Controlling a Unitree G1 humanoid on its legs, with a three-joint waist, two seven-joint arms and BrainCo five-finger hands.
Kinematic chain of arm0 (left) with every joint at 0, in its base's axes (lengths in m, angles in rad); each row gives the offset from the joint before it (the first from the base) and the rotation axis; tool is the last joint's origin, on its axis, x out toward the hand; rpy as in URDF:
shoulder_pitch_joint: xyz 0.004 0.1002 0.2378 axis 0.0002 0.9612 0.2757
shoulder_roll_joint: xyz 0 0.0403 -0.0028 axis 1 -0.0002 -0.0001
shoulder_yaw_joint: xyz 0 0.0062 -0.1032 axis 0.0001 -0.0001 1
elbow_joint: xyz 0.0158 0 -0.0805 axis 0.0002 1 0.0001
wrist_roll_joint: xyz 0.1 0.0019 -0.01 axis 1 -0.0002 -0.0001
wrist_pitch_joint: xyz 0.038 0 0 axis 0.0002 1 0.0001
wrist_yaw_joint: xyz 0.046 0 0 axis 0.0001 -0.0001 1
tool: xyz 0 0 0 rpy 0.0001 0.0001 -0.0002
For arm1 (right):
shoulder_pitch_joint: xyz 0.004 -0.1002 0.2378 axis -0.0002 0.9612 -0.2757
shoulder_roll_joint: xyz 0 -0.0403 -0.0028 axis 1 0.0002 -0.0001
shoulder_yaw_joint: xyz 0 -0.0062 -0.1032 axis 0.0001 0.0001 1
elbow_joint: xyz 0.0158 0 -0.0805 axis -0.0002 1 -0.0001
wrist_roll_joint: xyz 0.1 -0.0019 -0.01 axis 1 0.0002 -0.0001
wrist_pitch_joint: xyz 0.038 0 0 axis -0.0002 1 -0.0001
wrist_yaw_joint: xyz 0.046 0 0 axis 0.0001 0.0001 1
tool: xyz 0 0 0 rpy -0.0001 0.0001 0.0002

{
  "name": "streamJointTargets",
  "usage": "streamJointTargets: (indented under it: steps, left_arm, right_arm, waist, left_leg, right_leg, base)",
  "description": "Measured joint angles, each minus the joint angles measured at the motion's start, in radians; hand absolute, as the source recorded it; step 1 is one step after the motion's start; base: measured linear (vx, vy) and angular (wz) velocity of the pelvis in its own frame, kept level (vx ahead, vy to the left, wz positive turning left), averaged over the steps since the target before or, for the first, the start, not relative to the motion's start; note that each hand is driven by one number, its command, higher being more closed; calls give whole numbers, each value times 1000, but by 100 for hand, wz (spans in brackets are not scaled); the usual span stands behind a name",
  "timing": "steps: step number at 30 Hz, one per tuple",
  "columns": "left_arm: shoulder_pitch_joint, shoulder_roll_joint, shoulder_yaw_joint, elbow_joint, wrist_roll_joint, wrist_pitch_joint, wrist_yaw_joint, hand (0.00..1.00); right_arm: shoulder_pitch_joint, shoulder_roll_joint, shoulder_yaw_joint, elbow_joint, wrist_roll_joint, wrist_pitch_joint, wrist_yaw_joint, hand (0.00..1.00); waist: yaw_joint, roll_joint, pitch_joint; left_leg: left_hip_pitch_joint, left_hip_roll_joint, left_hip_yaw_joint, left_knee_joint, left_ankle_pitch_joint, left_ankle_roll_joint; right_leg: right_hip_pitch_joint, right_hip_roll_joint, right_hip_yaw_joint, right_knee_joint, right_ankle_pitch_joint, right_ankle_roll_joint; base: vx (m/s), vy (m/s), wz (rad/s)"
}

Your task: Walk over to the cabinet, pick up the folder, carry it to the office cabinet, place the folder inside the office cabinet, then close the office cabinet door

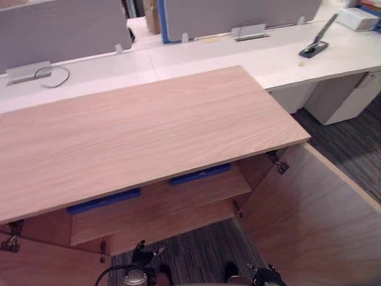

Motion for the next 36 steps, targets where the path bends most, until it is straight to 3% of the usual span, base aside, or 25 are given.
streamJointTargets:
  steps: [4,10,12,13,16,21,23,24,25,26,27,28,29,32,35,36]
  left_arm:
    - [-49,-4,58,91,18,5,4,0]
    - [-63,-14,145,88,71,16,23,0]
    - [-62,-15,159,88,76,16,29,0]
    - [-61,-19,165,90,76,17,34,0]
    - [-61,-26,189,90,70,24,37,0]
    - [-63,-32,226,87,51,36,41,0]
    - [-62,-32,219,83,47,38,42,0]
    - [-61,-32,195,72,40,45,44,0]
    - [-36,-33,87,1,30,69,46,0]
    - [23,-22,-47,-143,10,85,43,0]
    - [55,-17,-102,-223,1,86,39,0]
    - [120,-13,-178,-364,-18,86,15,0]
    - [177,-13,-215,-454,-37,77,-15,0]
    - [255,-10,-225,-483,-82,81,-74,0]
    - [294,-10,-256,-483,-111,97,-92,0]
    - [304,-4,-278,-484,-120,101,-99,0]
  right_arm:
    - [7,19,1,-22,0,2,-2,0]
    - [16,55,1,-64,69,-4,-10,0]
    - [16,63,3,-95,100,-10,-16,0]
    - [18,63,3,-121,118,-10,-21,0]
    - [47,63,-13,-194,154,-16,-34,0]
    - [93,69,-109,-334,240,-49,-99,0]
    - [93,69,-111,-352,265,-51,-109,0]
    - [93,69,-116,-360,274,-54,-113,0]
    - [95,70,-143,-379,281,-59,-123,0]
    - [86,69,-178,-383,308,-58,-126,0]
    - [81,68,-199,-383,320,-57,-127,0]
    - [83,62,-231,-383,334,-52,-130,0]
    - [86,53,-236,-383,335,-37,-132,0]
    - [60,47,-232,-383,315,-7,-131,0]
    - [34,32,-230,-389,304,5,-131,0]
    - [27,24,-226,-399,297,5,-132,0]
  waist:
    - [-13,-19,-2]
    - [-10,-63,8]
    - [-6,-60,16]
    - [-9,-59,18]
    - [-9,-55,21]
    - [-22,-48,33]
    - [-19,-45,27]
    - [-21,-43,23]
    - [-21,-43,23]
    - [-14,-45,23]
    - [-16,-45,23]
    - [-20,-38,17]
    - [-19,-22,-2]
    - [-12,0,-35]
    - [-11,2,-34]
    - [-7,-5,-30]
  left_leg:
    - [83,4,74,-49,7,7]
    - [171,9,182,-84,4,5]
    - [209,25,242,-90,-5,-1]
    - [229,30,274,-90,-11,2]
    - [251,45,330,-86,-18,-2]
    - [272,75,363,-80,-41,-15]
    - [284,73,370,-100,-48,-25]
    - [288,72,372,-107,-49,-27]
    - [290,60,361,-124,-50,-29]
    - [280,42,339,-131,-55,-24]
    - [278,36,331,-131,-59,-20]
    - [281,34,326,-131,-63,-22]
    - [280,43,341,-130,-62,-27]
    - [258,73,359,-61,-63,-26]
    - [231,73,347,46,-58,-16]
    - [220,55,305,43,-105,1]
  right_leg:
    - [7,10,62,14,0,0]
    - [0,25,110,50,1,-2]
    - [-10,26,55,75,-2,-21]
    - [-16,7,-18,94,-16,-50]
    - [-19,-39,-185,135,-22,-66]
    - [-41,-2,-175,167,-20,-73]
    - [-44,17,-159,135,-19,-92]
    - [-54,18,-164,131,-27,-100]
    - [-66,6,-192,147,-44,-117]
    - [-79,-9,-206,168,-44,-115]
    - [-86,-14,-205,178,-46,-111]
    - [-95,-13,-204,176,-45,-81]
    - [-95,4,-197,149,-30,-58]
    - [-48,64,-143,0,49,-51]
    - [-27,58,-93,-48,68,-52]
    - [-8,36,-81,-62,73,-48]
  base:
    - [33,12,-51]
    - [-6,25,-48]
    - [-45,-19,-87]
    - [-36,-20,-69]
    - [-2,2,-63]
    - [51,-54,-34]
    - [-6,5,-43]
    - [-23,16,-41]
    - [4,61,-39]
    - [47,69,-33]
    - [89,85,-19]
    - [107,50,-18]
    - [132,42,-27]
    - [184,-6,-68]
    - [129,-12,-48]
    - [114,86,-26]
